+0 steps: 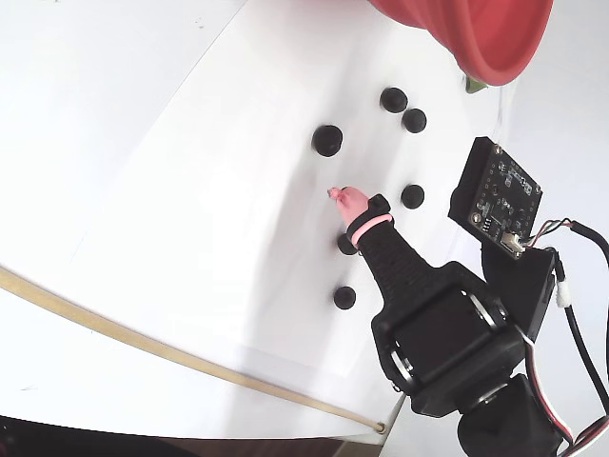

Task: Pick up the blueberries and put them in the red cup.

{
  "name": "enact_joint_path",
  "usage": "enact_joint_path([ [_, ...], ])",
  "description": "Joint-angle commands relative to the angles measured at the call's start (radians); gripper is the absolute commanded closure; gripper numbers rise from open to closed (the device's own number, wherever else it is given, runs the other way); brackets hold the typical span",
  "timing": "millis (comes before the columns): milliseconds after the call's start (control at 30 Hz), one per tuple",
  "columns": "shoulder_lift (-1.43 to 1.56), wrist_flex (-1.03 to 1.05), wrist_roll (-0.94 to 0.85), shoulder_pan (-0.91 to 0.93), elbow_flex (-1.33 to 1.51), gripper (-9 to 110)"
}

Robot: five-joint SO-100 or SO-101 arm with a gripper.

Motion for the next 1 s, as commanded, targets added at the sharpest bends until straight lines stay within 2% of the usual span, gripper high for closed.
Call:
enact_joint_path([
  [0, -0.003, -0.040, 0.012, -0.005, -0.084, 85],
  [967, -0.155, -0.184, 0.067, -0.037, -0.160, 84],
])
